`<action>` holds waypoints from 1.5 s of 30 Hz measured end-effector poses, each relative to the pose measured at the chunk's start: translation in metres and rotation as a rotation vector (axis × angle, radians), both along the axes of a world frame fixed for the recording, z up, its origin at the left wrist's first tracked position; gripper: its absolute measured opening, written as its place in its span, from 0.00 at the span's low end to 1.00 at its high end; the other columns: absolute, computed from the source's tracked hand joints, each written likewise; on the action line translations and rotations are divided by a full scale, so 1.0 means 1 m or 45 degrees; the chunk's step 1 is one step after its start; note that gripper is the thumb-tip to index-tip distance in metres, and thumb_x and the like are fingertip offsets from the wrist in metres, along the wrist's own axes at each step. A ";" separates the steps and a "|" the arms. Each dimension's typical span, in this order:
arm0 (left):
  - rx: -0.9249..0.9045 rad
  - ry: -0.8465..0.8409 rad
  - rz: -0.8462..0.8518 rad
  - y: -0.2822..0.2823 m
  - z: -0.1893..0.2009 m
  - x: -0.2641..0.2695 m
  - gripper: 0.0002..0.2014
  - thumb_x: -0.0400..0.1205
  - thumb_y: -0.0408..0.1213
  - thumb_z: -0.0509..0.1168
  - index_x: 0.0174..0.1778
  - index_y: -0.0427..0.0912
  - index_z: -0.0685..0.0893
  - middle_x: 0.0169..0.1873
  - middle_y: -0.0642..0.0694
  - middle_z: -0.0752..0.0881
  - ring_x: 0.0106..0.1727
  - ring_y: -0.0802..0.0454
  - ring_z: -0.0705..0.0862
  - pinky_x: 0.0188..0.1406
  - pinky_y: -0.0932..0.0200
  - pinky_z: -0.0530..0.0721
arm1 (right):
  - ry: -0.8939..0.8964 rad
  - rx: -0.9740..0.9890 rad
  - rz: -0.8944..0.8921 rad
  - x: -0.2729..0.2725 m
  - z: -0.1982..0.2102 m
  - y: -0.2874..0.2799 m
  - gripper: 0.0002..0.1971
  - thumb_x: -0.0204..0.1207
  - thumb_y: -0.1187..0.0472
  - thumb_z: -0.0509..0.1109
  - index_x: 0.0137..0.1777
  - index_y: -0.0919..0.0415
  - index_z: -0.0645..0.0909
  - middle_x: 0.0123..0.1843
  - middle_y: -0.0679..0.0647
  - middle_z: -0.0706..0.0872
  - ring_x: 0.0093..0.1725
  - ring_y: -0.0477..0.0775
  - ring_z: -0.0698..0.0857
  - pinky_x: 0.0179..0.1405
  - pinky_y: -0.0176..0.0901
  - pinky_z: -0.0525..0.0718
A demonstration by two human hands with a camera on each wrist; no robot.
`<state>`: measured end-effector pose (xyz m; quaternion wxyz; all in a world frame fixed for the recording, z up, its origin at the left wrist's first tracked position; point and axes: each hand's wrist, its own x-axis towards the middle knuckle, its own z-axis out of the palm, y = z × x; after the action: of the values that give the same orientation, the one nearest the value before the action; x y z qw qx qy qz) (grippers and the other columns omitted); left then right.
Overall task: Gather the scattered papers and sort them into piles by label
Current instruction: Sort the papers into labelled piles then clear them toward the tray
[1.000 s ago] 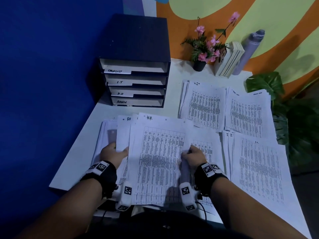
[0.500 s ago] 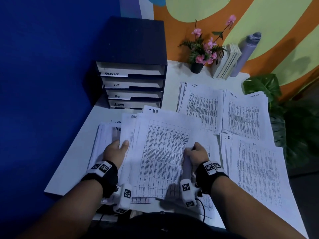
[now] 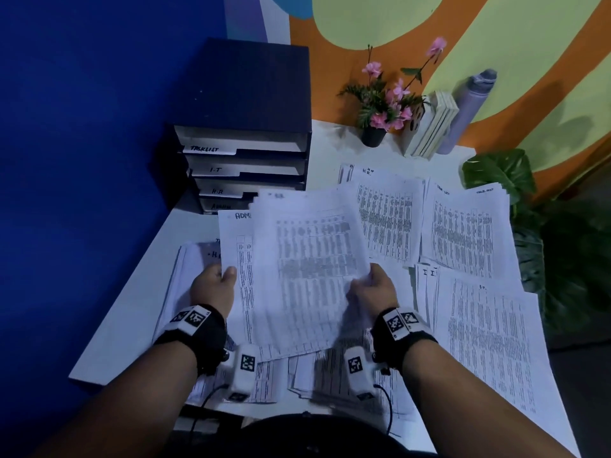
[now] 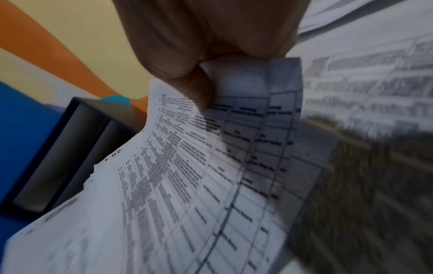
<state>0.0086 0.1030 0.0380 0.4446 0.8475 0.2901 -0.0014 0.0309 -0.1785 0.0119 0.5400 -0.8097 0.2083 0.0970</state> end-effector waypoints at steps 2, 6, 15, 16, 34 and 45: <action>0.016 0.038 0.020 0.001 -0.003 0.000 0.13 0.86 0.41 0.59 0.41 0.35 0.77 0.31 0.45 0.78 0.39 0.44 0.76 0.36 0.57 0.68 | 0.013 -0.117 -0.101 0.012 0.000 -0.021 0.07 0.77 0.68 0.63 0.50 0.55 0.75 0.44 0.59 0.83 0.48 0.64 0.87 0.52 0.63 0.89; 0.044 0.106 0.047 0.008 -0.015 -0.002 0.12 0.87 0.39 0.58 0.49 0.33 0.81 0.42 0.40 0.82 0.44 0.43 0.79 0.45 0.56 0.72 | -0.005 -0.332 -0.255 0.040 0.016 -0.071 0.18 0.80 0.67 0.65 0.70 0.66 0.74 0.60 0.60 0.83 0.57 0.65 0.83 0.60 0.53 0.82; 0.179 0.319 0.039 0.024 -0.027 -0.016 0.11 0.85 0.31 0.53 0.59 0.33 0.77 0.57 0.31 0.83 0.49 0.38 0.77 0.49 0.54 0.72 | -0.028 -0.460 -0.300 0.109 0.045 -0.109 0.19 0.81 0.70 0.57 0.71 0.65 0.72 0.46 0.59 0.80 0.35 0.55 0.78 0.34 0.44 0.79; 0.173 0.322 0.047 0.025 -0.028 -0.017 0.12 0.85 0.30 0.53 0.60 0.33 0.78 0.57 0.31 0.83 0.48 0.39 0.77 0.49 0.55 0.72 | -0.018 -0.448 -0.306 0.116 0.046 -0.110 0.24 0.80 0.72 0.57 0.77 0.62 0.67 0.55 0.60 0.80 0.41 0.58 0.81 0.38 0.47 0.82; 0.116 0.201 -0.187 0.008 -0.025 -0.033 0.15 0.86 0.29 0.54 0.66 0.39 0.79 0.63 0.37 0.81 0.54 0.43 0.80 0.53 0.59 0.76 | 0.259 -0.153 0.449 0.010 -0.017 0.042 0.19 0.75 0.54 0.74 0.54 0.63 0.70 0.41 0.51 0.75 0.40 0.50 0.77 0.36 0.43 0.79; 0.545 0.665 -0.327 0.045 -0.059 -0.049 0.60 0.62 0.63 0.77 0.83 0.49 0.49 0.80 0.39 0.57 0.80 0.36 0.58 0.75 0.37 0.67 | 0.219 -0.212 0.129 -0.015 -0.026 0.029 0.15 0.70 0.59 0.76 0.33 0.59 0.71 0.36 0.61 0.84 0.41 0.62 0.87 0.44 0.54 0.88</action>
<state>-0.0409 0.1477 -0.0210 0.1642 0.9219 0.2789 -0.2128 0.0161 -0.1495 -0.0144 0.4453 -0.8500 0.2199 0.1756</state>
